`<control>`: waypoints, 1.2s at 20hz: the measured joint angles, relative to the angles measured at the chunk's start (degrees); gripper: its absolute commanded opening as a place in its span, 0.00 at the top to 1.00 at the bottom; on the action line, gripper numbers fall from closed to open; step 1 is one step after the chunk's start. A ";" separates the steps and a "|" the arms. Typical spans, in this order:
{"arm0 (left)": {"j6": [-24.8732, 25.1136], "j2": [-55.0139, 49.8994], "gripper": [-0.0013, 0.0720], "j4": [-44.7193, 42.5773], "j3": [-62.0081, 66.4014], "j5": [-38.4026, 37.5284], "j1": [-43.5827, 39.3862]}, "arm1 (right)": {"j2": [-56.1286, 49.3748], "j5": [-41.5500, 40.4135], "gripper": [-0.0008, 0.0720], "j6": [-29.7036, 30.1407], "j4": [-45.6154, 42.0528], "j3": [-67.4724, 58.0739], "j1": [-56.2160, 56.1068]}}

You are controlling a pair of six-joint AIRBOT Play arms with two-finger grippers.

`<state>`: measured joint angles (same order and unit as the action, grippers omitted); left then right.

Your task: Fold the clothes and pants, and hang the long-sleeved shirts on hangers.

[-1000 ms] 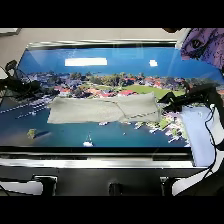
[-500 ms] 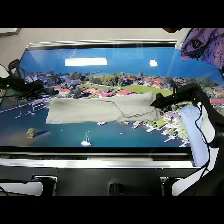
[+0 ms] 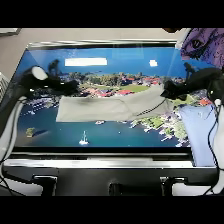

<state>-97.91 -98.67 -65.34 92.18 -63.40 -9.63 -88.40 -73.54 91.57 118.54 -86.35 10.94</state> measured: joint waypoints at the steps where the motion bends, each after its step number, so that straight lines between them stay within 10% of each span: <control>1: -0.07 -1.38 0.96 1.68 0.00 1.14 -2.25 | 1.68 -0.48 0.95 -0.98 -1.53 -0.02 0.00; 24: -4.61 -29.66 0.96 32.76 20.68 23.76 -32.22 | 12.66 -11.21 0.95 -16.13 -12.61 -11.54 -0.02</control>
<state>-102.52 -128.33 -32.58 112.86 -39.64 -41.85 -75.75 -84.75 75.44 105.93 -97.89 10.92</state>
